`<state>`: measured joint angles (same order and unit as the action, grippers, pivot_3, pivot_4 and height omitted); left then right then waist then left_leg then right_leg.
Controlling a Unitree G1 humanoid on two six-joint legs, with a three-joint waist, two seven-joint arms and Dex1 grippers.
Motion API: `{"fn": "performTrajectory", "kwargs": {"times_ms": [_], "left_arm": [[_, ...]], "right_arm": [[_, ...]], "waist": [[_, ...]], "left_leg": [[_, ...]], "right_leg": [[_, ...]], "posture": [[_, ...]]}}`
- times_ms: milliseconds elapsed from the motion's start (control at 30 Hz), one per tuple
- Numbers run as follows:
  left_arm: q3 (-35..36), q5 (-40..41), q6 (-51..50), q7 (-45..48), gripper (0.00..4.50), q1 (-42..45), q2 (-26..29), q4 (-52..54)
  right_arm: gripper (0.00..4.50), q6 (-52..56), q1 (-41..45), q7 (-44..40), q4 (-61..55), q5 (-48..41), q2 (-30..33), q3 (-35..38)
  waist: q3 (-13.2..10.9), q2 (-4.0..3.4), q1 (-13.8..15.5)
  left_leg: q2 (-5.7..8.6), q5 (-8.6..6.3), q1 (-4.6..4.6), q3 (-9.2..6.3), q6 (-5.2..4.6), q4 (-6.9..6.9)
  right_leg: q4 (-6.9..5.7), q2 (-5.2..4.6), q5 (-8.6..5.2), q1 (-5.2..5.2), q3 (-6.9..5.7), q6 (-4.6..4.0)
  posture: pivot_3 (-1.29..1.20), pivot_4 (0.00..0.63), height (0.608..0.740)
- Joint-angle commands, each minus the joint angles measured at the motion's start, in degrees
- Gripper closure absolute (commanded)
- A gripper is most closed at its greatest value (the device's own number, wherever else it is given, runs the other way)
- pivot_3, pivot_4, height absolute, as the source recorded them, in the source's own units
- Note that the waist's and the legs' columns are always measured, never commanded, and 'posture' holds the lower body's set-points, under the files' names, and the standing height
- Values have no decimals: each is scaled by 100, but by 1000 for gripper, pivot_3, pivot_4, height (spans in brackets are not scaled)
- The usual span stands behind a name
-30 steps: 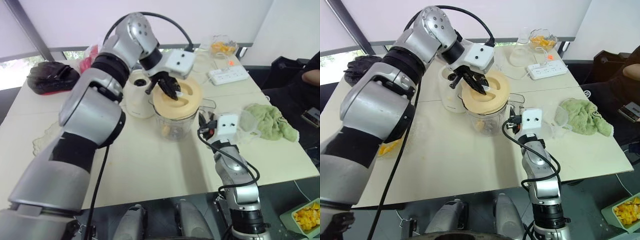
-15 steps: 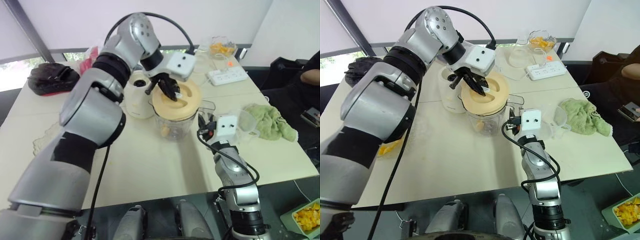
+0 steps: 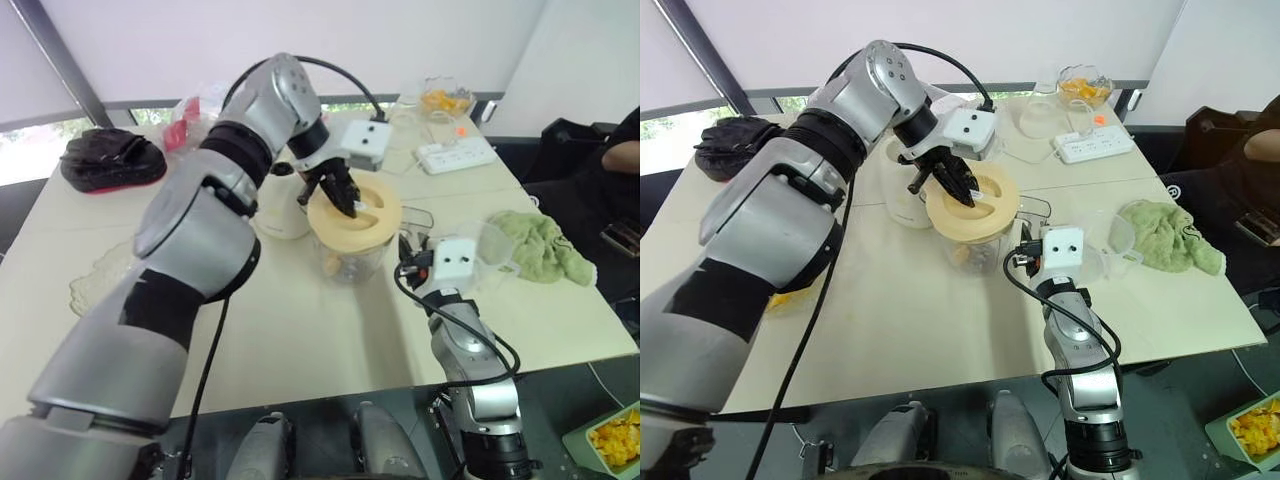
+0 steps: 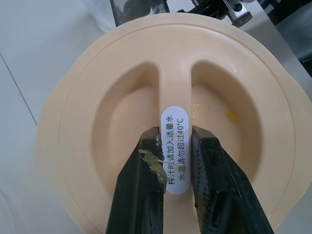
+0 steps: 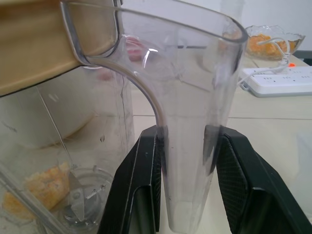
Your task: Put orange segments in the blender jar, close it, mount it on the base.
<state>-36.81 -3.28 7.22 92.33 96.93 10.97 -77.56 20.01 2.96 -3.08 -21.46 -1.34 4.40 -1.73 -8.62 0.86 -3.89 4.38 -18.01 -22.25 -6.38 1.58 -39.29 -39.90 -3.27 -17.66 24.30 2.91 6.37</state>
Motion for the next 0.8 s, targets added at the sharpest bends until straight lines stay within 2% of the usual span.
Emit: {"fn": "performTrajectory", "kwargs": {"times_ms": [33,333,567,800], "left_arm": [[-356,-396,41,17,4285,-301,-138,-190],[-214,-663,-441,17,4285,-284,-101,-180],[154,-620,-1287,17,4285,-223,4,-123],[174,-852,-2004,17,4285,-219,70,-33]], "right_arm": [[3067,-126,16,-114,-629,-61,-93,-296],[3067,-119,104,-150,-549,-37,-74,-246],[3067,-117,201,-227,-456,-44,-4,-216],[3067,-110,296,-300,-362,-69,21,-228]], "waist": [[2,0,1],[4,1,0],[4,0,-5],[4,0,-8]], "left_leg": [[0,-4,1,-1,-7,0],[0,-6,5,-1,-11,0],[0,-7,5,-1,-12,2],[-1,-5,5,-1,-10,2]], "right_leg": [[0,0,0,-1,0,0],[0,2,0,-6,0,0],[0,3,-1,-4,0,0],[0,3,-1,-4,1,0]], "posture": [[0,150,740],[0,150,740],[0,150,740],[0,150,740]]}}
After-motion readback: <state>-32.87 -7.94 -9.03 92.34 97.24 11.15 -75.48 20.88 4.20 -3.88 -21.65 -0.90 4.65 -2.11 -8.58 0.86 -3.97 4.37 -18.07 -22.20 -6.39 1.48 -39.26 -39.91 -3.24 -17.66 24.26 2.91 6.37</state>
